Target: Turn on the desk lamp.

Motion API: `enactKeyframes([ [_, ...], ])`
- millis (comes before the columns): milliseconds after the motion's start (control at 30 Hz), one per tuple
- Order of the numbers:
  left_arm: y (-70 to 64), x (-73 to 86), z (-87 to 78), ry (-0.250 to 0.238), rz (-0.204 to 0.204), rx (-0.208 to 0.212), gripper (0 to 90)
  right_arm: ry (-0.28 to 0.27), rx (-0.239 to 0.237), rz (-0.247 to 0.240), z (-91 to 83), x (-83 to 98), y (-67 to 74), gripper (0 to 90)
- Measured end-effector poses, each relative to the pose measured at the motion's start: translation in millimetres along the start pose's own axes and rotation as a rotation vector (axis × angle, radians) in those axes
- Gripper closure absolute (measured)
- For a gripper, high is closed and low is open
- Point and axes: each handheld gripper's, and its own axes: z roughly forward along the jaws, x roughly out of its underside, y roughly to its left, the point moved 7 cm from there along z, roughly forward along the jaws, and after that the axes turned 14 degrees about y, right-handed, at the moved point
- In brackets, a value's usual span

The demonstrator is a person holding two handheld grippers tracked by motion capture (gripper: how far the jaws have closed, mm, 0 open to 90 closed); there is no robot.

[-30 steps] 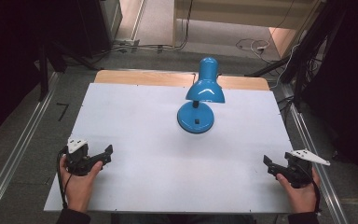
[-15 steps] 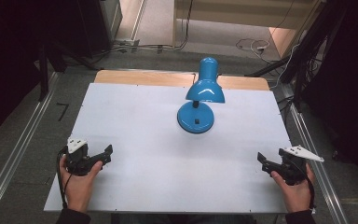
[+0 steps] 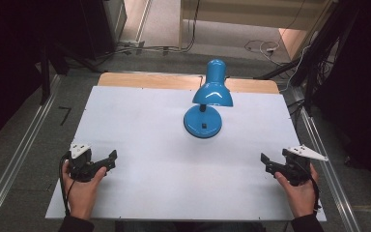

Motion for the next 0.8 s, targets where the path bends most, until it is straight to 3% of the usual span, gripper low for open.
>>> enactKeyframes([
  [800, 0.0, -0.3, -0.5, -0.006, -0.005, 0.002, 8.8, -0.003, -0.026, -0.028, 11.2, -18.6, 19.1, 12.3],
])
